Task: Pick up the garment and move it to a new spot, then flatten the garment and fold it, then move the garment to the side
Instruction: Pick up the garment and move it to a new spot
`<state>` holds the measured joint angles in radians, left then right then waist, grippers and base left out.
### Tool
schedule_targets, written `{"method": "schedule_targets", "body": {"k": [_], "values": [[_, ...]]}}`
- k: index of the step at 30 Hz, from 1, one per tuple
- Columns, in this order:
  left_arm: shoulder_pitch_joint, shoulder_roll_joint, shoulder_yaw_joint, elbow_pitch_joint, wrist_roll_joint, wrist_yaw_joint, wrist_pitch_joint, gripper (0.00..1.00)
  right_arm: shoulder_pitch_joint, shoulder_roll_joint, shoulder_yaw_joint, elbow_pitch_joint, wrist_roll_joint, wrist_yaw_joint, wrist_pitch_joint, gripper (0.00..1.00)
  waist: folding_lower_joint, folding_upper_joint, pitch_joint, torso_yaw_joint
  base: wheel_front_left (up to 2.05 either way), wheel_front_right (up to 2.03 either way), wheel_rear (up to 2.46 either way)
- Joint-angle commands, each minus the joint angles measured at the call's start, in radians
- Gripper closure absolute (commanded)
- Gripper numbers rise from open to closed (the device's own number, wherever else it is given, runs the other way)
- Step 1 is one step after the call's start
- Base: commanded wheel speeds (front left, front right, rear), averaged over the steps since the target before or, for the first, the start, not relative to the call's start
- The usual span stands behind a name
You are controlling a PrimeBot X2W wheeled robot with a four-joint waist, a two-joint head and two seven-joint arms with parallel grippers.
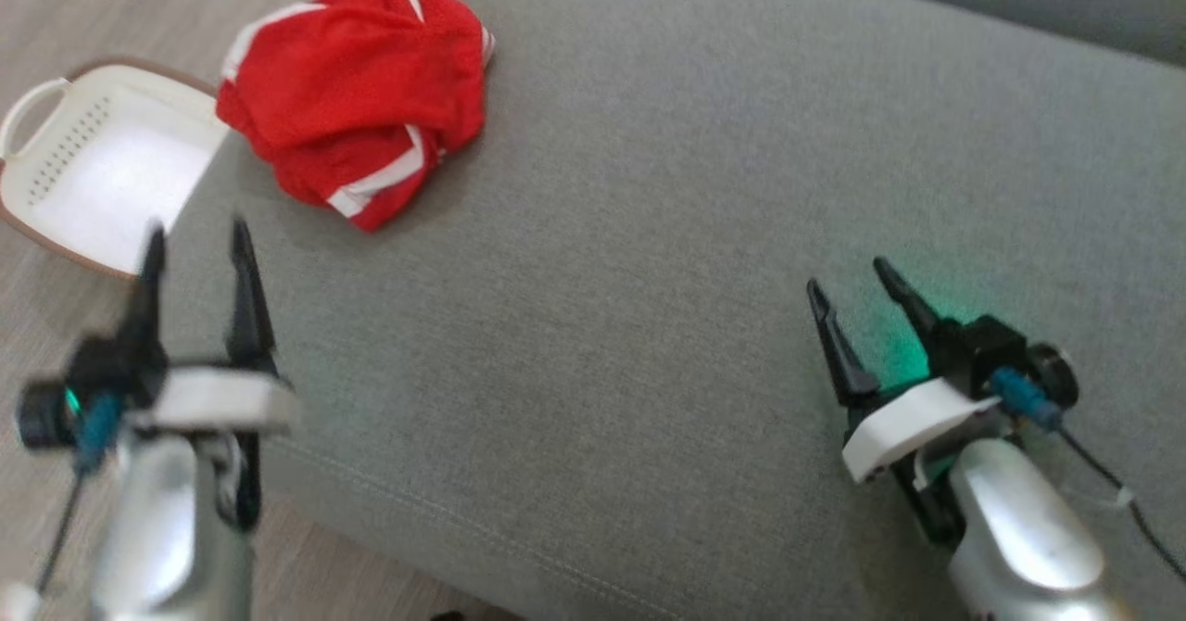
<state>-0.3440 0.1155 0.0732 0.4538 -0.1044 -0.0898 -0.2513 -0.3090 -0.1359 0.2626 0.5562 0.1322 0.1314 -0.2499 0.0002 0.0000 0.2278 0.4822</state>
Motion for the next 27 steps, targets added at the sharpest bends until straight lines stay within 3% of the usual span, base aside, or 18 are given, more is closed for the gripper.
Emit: {"method": "schedule_targets", "body": {"k": [1, 15, 21, 27], "values": [[-0.067, 0.045, 0.033, -0.008, 0.003, -0.008, -0.01, 0.0, -0.035, -0.009, 0.032, -0.038, 0.001, -0.001, -0.012, 0.0, -0.0002, 0.0, 0.057, -0.035, 0.0, 0.0, 0.0], [-0.431, 0.162, -0.075, 0.261, -0.021, -0.039, -0.007, 0.0, -0.096, -0.087, 0.064, -0.176, 0.004, -0.001, -0.012, 0.0, -0.0002, 0.0, 0.218, -0.131, 0.0, 0.0, 0.0], [-0.537, 0.204, -0.104, 0.412, -0.022, -0.038, 0.061, 0.0, -0.103, -0.112, 0.056, -0.22, 0.001, -0.001, 0.002, 0.0, -0.0002, 0.0, 0.271, -0.167, 0.0, 0.0, 0.0], [-0.589, 0.217, -0.099, 0.561, -0.03, -0.001, 0.164, 0.0, -0.096, -0.116, 0.039, -0.241, -0.001, -0.001, 0.009, 0.0, -0.0002, 0.0, 0.302, -0.196, 0.0, 0.0, 0.0]]}}
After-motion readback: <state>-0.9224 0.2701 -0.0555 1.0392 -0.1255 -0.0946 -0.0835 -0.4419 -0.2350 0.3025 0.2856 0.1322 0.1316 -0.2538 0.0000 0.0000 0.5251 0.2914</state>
